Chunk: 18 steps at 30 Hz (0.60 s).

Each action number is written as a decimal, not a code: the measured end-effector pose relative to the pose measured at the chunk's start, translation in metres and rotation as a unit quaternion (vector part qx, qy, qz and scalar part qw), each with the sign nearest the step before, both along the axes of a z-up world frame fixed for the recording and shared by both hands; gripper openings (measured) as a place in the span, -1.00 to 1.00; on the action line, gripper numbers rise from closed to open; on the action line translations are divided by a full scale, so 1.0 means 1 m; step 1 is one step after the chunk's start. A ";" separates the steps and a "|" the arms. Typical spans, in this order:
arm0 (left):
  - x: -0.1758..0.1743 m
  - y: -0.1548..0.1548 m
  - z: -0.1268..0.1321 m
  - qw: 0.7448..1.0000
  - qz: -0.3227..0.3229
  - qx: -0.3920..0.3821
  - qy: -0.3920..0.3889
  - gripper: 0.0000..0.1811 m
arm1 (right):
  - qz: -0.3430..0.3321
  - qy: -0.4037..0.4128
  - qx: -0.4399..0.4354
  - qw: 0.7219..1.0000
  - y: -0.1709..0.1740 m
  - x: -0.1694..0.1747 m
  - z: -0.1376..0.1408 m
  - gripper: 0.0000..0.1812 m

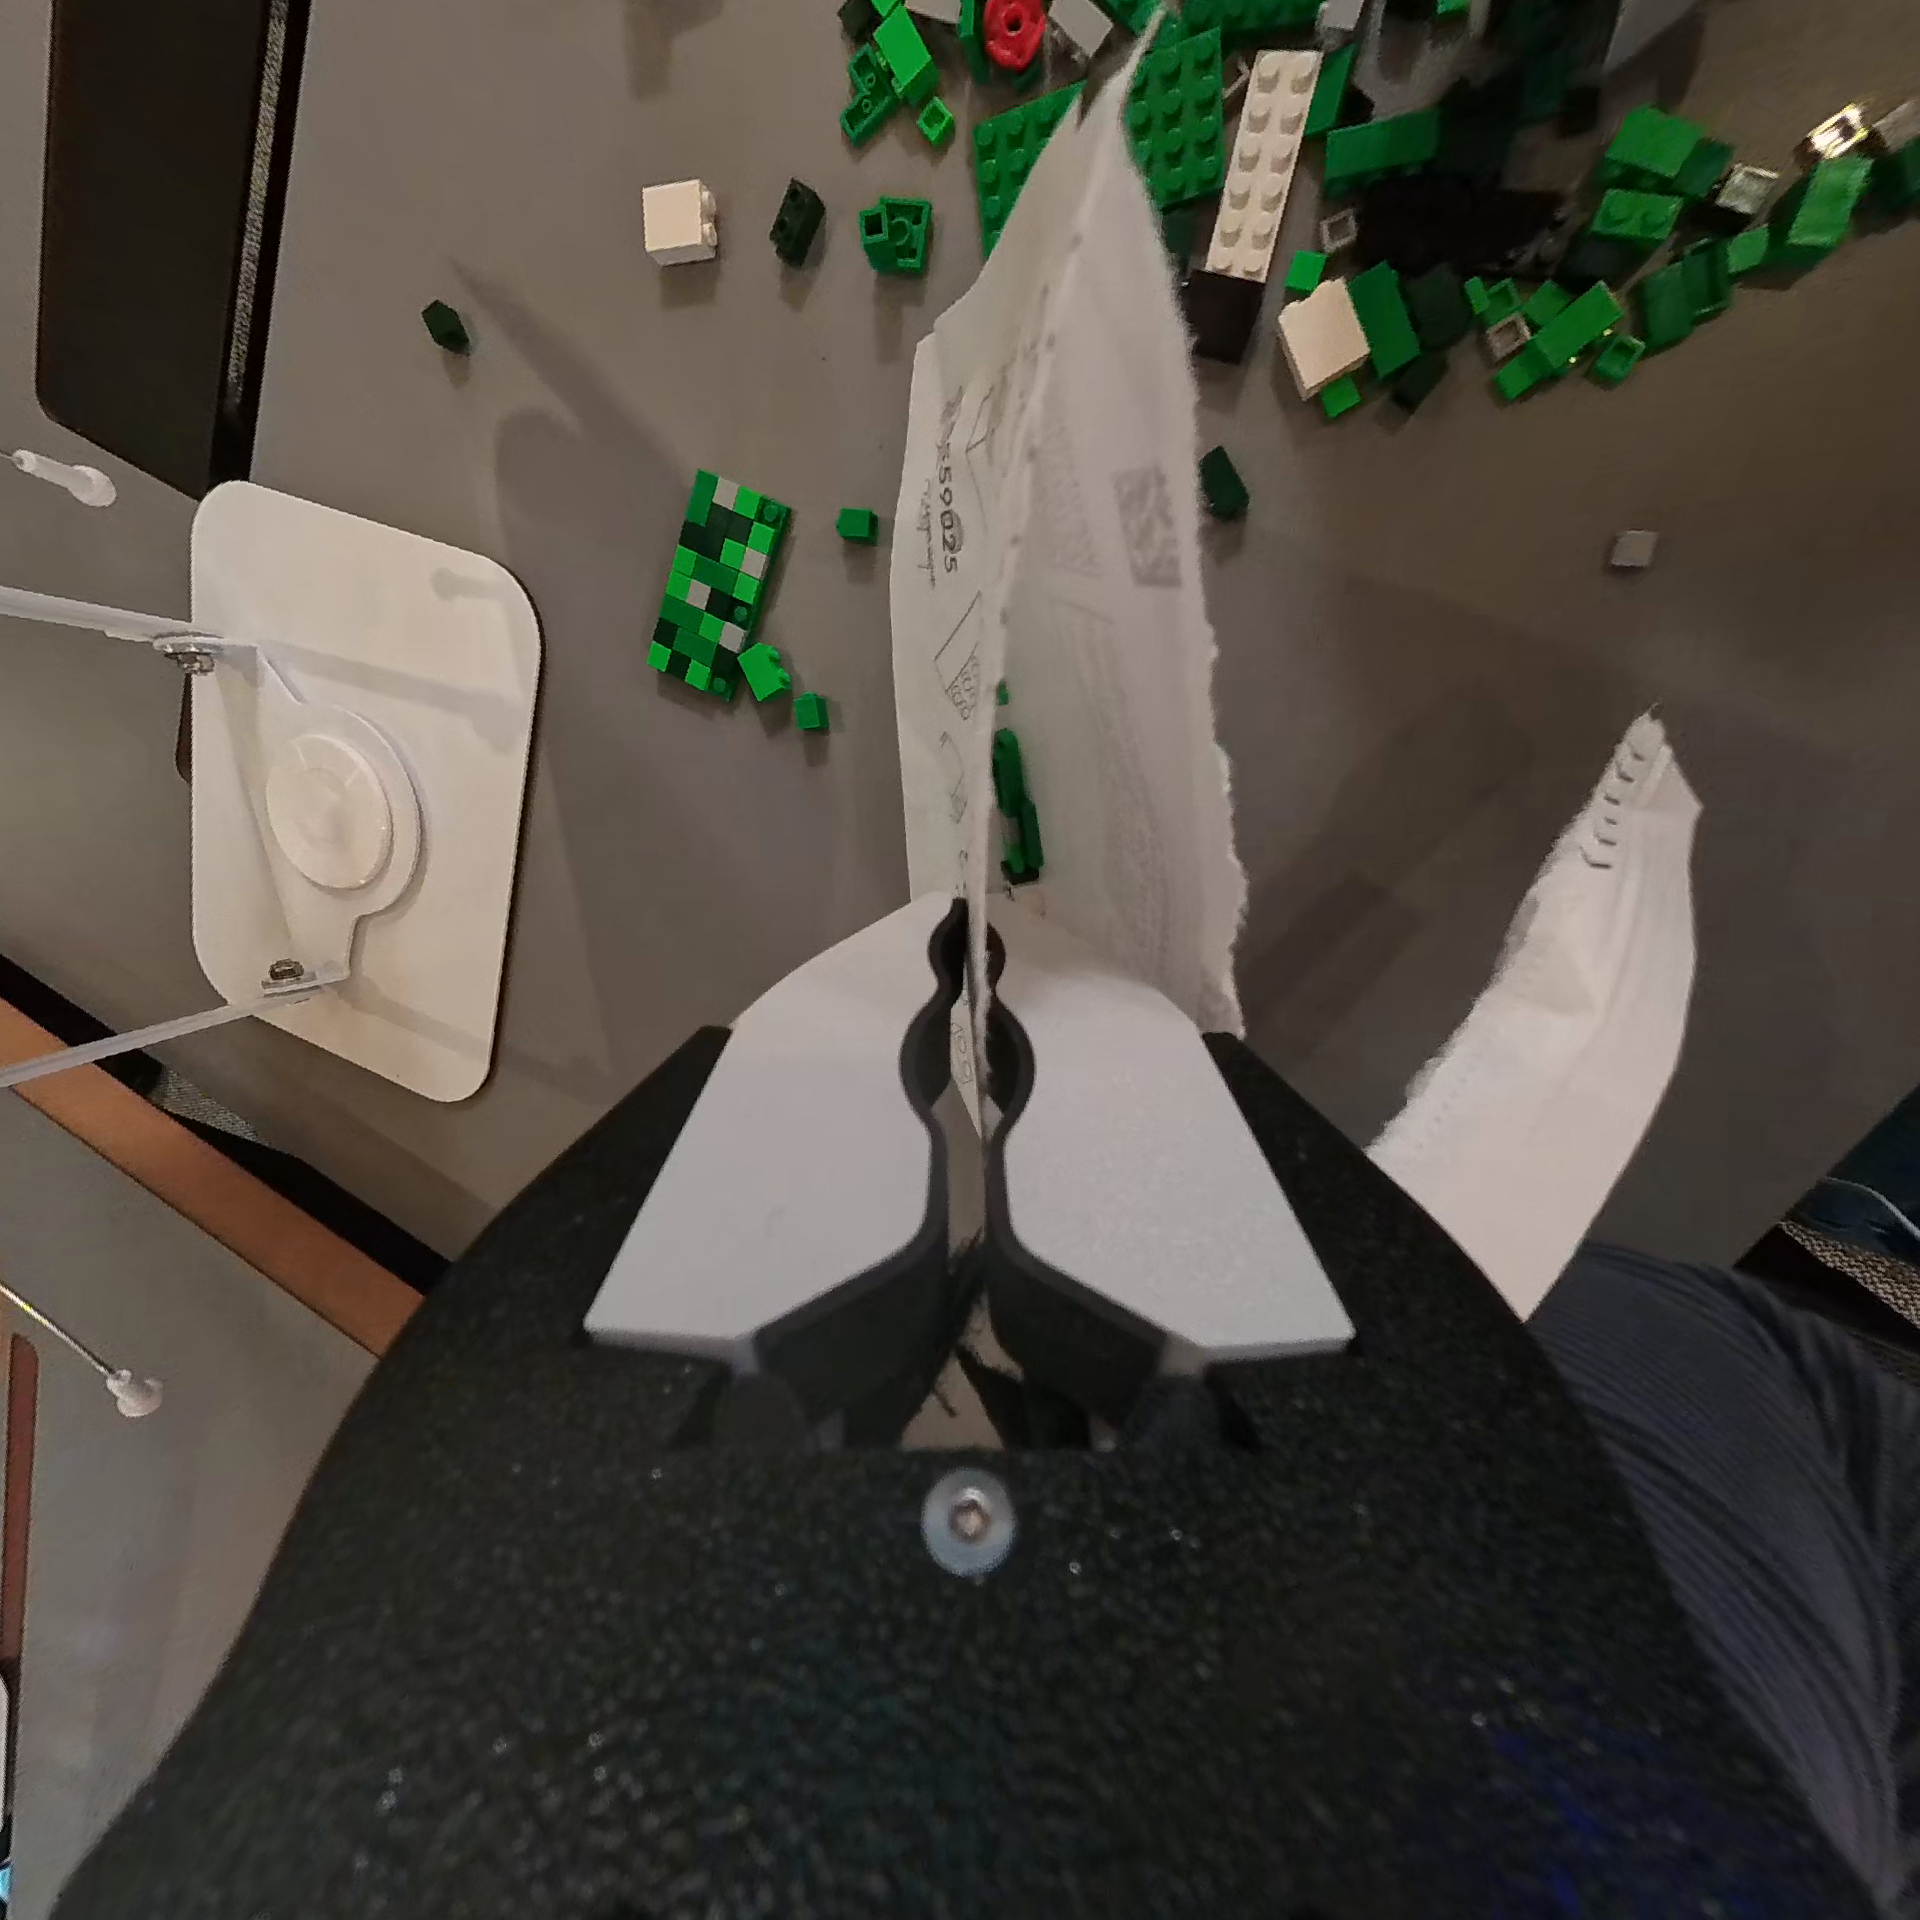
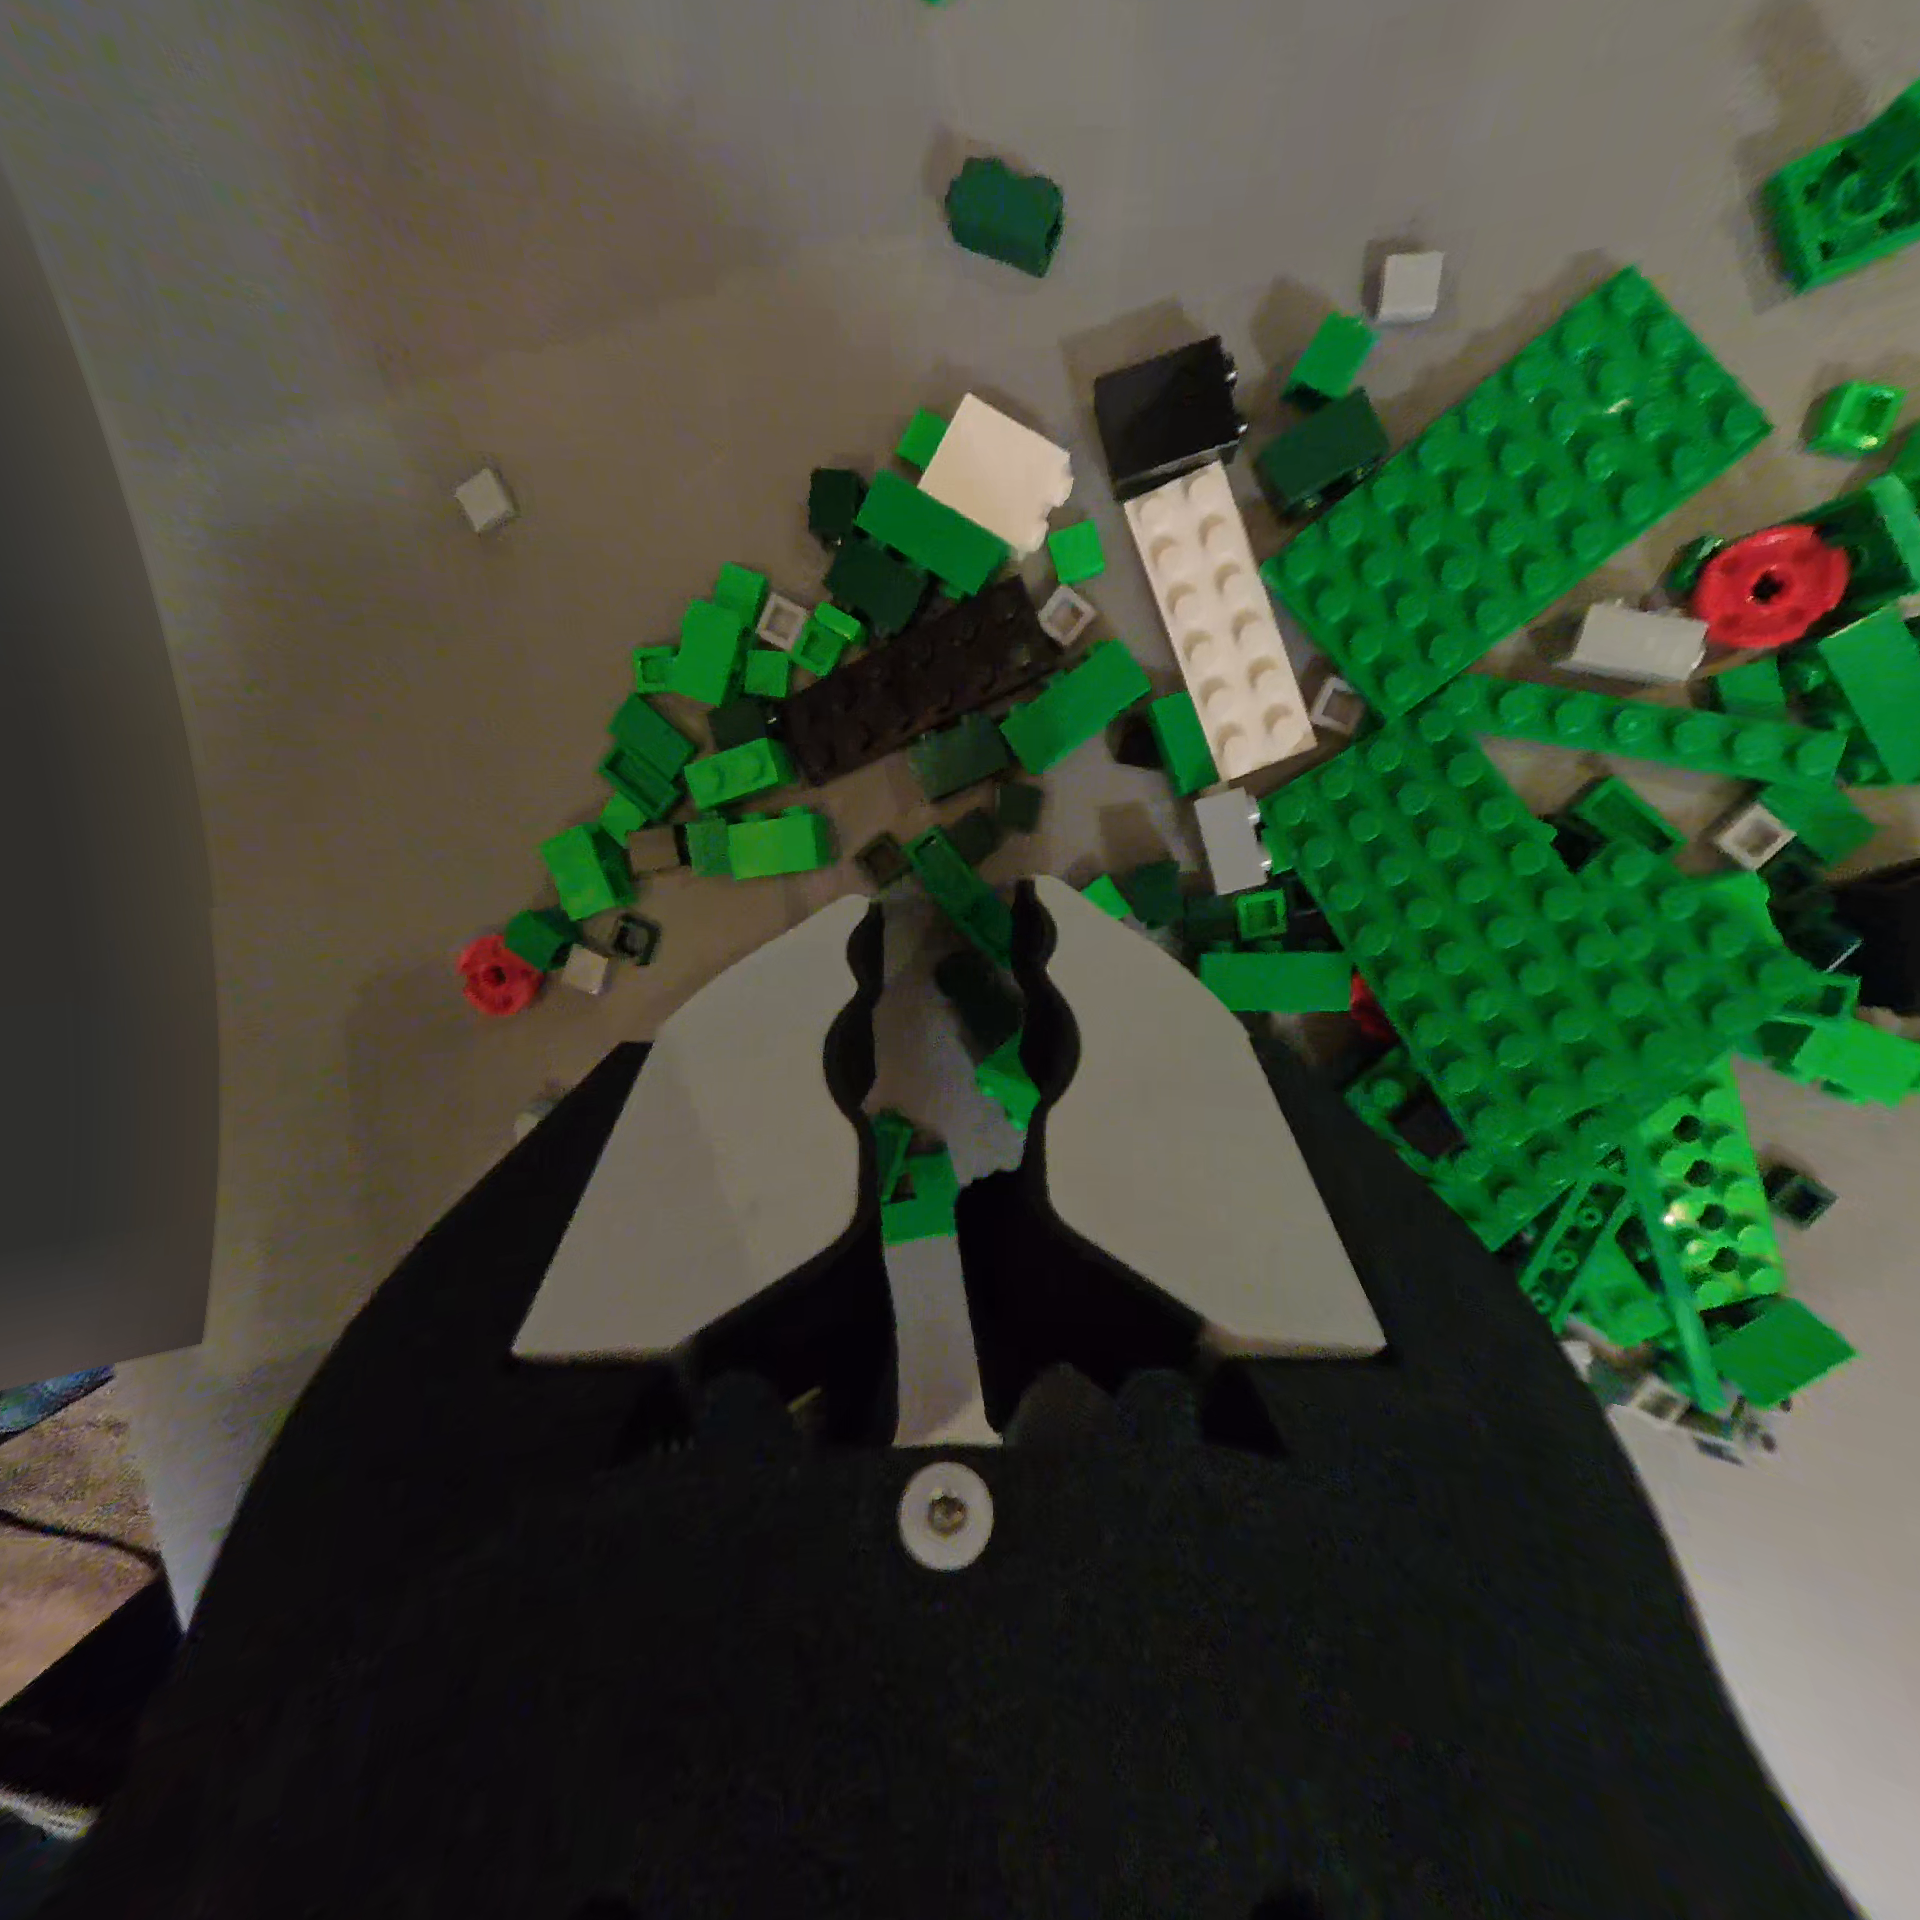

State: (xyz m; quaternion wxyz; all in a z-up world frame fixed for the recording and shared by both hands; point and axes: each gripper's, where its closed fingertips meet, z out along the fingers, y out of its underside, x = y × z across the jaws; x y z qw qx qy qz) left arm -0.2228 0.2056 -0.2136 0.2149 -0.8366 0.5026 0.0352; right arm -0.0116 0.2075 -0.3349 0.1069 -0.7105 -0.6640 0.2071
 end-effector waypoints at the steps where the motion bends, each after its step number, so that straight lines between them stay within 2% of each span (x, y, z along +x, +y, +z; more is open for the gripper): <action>1: 0.000 0.000 0.000 1.000 -0.001 0.000 0.000 -1.00 | 0.000 0.001 0.000 1.000 -0.003 0.001 0.000 -0.74; 6: 0.002 -0.001 -0.001 1.000 -0.005 -0.001 0.002 -1.00 | 0.047 0.012 -0.034 0.998 -0.034 -0.001 0.002 -0.74; 11: 0.005 -0.002 0.000 1.000 -0.012 0.000 0.003 -1.00 | 0.033 0.037 0.028 0.998 -0.007 -0.005 0.013 -0.78; 15: 0.007 -0.002 -0.001 1.000 -0.016 -0.001 0.005 -1.00 | 0.104 0.032 0.072 0.991 0.003 -0.010 0.012 -0.78; 18: 0.009 -0.002 -0.001 1.000 -0.017 -0.002 0.009 -1.00 | 0.136 0.001 0.060 0.989 0.003 -0.011 0.003 -0.75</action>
